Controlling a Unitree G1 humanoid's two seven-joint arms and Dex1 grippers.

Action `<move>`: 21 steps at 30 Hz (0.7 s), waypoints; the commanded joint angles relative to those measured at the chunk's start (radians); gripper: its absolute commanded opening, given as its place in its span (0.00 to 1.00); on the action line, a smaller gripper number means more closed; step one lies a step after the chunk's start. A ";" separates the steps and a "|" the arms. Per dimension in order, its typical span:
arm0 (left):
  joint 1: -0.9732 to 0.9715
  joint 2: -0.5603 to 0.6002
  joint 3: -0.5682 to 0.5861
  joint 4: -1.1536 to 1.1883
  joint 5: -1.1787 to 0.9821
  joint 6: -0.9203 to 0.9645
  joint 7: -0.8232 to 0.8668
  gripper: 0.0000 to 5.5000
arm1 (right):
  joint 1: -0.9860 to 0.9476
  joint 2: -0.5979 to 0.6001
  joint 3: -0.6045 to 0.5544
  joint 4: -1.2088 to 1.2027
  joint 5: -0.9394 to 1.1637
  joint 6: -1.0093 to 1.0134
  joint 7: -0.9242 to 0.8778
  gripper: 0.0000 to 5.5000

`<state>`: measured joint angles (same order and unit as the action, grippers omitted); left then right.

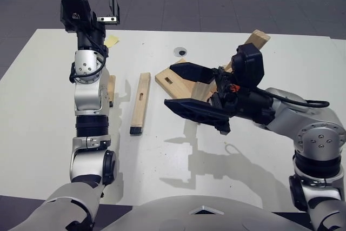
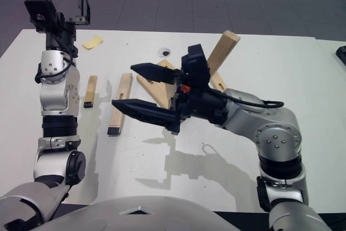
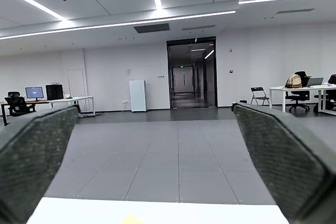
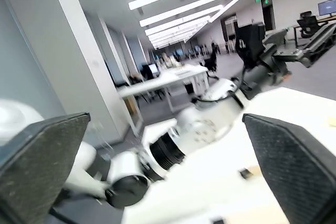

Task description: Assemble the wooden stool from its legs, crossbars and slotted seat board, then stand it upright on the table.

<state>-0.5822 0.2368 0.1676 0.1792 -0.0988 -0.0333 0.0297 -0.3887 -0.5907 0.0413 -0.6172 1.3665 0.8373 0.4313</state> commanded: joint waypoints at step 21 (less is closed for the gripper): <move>0.004 -0.062 0.028 -0.109 0.015 0.069 0.081 0.98 | -0.155 0.379 0.178 0.254 -0.333 -0.028 -0.234 0.98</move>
<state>-0.5592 0.1815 0.1930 0.0711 -0.0823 0.0223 0.1053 -0.5337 -0.2527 0.1608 -0.4082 1.0754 0.7649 0.2279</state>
